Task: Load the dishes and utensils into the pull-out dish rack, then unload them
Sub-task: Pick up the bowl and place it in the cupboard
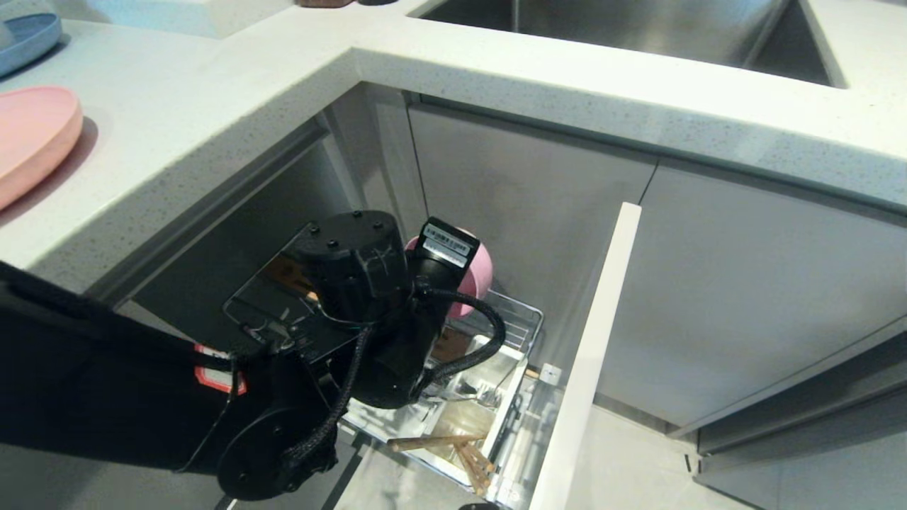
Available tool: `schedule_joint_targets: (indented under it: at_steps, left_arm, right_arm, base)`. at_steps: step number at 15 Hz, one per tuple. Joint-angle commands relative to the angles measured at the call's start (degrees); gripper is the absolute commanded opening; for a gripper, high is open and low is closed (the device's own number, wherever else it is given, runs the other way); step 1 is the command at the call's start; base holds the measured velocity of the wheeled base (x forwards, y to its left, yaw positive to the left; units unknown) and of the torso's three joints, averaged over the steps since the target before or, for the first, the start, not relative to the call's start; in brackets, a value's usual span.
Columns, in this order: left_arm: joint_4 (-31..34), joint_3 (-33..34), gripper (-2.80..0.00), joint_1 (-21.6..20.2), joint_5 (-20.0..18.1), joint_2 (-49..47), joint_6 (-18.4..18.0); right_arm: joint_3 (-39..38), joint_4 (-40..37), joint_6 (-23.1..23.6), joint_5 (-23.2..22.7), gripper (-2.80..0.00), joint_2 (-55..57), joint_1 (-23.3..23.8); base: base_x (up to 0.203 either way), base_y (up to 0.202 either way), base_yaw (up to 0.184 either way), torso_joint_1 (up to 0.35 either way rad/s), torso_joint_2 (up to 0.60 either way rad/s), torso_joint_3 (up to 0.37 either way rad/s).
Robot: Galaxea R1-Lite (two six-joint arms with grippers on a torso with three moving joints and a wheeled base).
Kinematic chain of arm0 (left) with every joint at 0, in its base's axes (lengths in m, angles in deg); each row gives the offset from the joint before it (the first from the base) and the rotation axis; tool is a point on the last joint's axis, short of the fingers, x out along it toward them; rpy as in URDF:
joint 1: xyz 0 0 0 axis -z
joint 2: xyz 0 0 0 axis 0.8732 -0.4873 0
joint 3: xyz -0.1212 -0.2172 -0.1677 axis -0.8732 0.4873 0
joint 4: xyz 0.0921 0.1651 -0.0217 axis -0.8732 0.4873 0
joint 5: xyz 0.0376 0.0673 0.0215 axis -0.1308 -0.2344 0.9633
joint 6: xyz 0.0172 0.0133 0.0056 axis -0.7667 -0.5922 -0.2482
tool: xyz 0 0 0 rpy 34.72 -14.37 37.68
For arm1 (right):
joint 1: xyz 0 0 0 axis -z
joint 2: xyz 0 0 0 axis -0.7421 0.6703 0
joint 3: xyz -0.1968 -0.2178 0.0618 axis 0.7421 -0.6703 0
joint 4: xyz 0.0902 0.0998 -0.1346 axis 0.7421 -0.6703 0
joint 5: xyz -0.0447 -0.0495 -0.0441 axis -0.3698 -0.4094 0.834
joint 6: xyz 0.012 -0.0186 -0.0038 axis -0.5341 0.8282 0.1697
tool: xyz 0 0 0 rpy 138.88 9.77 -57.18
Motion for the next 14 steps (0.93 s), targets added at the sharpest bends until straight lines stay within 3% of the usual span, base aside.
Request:
schedule_joint_targets:
  at_steps: [1,4,14]
  left_arm:
    - [-3.52,-0.05,-2.80,-1.58,-1.45,-1.90,0.38]
    - [-10.08,-0.05,-2.80,-3.06,-3.32,-3.91,0.45]
    - [-15.24,0.13,-2.80,-3.59,-3.15,-9.84,3.80]
  right_arm:
    - [-0.09,0.06,-0.03,-0.01,-2.80,0.00,-0.02]
    - [-0.09,0.00,0.02,-0.01,-2.80,0.00,-0.02]
    - [-0.09,0.05,0.00,0.01,-2.80,0.00,-0.02]
  base:
    - [0.000,0.000,0.000,0.000,0.00,0.000]
    - [0.000,0.000,0.000,0.000,0.00,0.000]
    - [0.000,0.000,0.000,0.000,0.00,0.000]
